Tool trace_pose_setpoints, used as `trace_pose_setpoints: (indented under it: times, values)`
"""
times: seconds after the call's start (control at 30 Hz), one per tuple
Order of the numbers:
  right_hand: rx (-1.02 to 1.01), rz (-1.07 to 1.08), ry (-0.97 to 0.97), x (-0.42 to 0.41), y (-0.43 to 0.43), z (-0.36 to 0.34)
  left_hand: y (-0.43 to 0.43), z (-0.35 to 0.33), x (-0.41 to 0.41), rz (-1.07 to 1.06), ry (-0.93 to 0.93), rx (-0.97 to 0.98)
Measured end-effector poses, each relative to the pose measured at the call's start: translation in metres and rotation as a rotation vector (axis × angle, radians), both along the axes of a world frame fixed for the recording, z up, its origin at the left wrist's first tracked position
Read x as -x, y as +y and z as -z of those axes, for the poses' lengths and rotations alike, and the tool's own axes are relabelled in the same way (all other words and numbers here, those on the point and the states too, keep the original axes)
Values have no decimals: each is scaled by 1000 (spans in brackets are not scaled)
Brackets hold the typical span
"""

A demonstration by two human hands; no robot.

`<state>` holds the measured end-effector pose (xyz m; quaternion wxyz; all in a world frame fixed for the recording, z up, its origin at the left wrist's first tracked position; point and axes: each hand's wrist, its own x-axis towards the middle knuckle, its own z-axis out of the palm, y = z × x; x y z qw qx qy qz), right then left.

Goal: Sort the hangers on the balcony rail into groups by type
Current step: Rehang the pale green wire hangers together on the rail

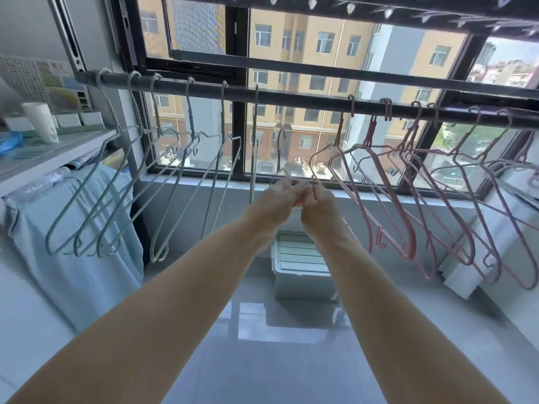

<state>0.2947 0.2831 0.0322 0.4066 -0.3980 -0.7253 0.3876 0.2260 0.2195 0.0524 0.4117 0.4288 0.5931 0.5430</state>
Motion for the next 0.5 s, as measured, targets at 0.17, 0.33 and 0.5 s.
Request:
trace_pose_setpoints:
  times: [0.17, 0.33, 0.5]
  values:
    - [244, 46, 195, -37, -15, 61, 0, 51, -22, -20, -75, 87]
    - [617, 87, 589, -110, -12, 108, -11, 119, -46, -148, 38, 155]
    - [806, 86, 803, -193, -5, 123, -25, 155, -21, -201, 321, 226]
